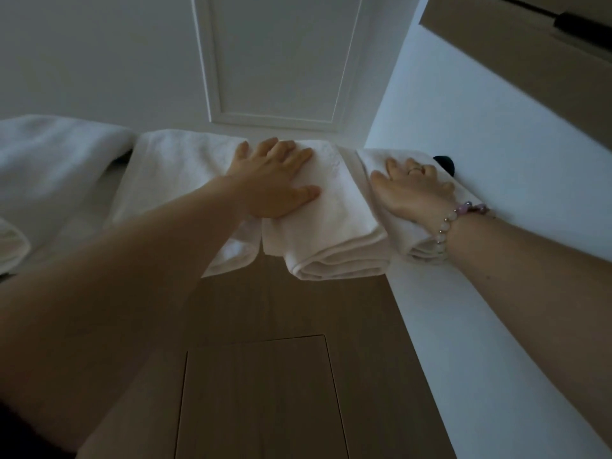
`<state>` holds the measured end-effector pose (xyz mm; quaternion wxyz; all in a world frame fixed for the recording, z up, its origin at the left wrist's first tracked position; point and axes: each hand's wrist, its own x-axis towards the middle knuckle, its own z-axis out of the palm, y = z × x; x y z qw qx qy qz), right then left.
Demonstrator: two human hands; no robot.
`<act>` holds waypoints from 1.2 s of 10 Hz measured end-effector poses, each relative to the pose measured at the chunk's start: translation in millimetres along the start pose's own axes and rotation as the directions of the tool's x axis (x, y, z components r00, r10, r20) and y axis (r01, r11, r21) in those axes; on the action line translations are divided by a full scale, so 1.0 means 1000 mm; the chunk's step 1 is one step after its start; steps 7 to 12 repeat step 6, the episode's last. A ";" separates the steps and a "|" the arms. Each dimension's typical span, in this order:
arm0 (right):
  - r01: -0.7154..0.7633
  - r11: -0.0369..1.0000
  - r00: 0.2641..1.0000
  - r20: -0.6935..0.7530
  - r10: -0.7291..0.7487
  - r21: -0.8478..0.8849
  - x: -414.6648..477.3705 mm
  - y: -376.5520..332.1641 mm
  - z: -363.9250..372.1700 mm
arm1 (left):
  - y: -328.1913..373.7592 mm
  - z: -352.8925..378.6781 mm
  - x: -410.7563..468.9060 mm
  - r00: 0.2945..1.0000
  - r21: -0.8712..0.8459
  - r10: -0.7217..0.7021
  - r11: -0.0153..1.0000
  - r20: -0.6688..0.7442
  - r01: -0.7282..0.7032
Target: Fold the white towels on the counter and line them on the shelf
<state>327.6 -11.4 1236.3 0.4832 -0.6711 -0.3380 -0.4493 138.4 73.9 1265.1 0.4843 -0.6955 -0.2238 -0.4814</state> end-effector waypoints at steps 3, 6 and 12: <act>-0.003 0.999 0.999 -0.046 0.005 0.043 -0.012 -0.013 -0.019 | -0.003 -0.009 -0.010 1.000 -0.080 -0.021 0.997 0.012 0.022; 0.298 0.953 0.928 -0.250 -0.276 0.057 -0.043 -0.080 -0.039 | -0.014 -0.032 -0.081 0.981 -0.296 -0.166 0.946 -0.096 0.131; 0.298 0.953 0.928 -0.250 -0.276 0.057 -0.043 -0.080 -0.039 | -0.014 -0.032 -0.081 0.981 -0.296 -0.166 0.946 -0.096 0.131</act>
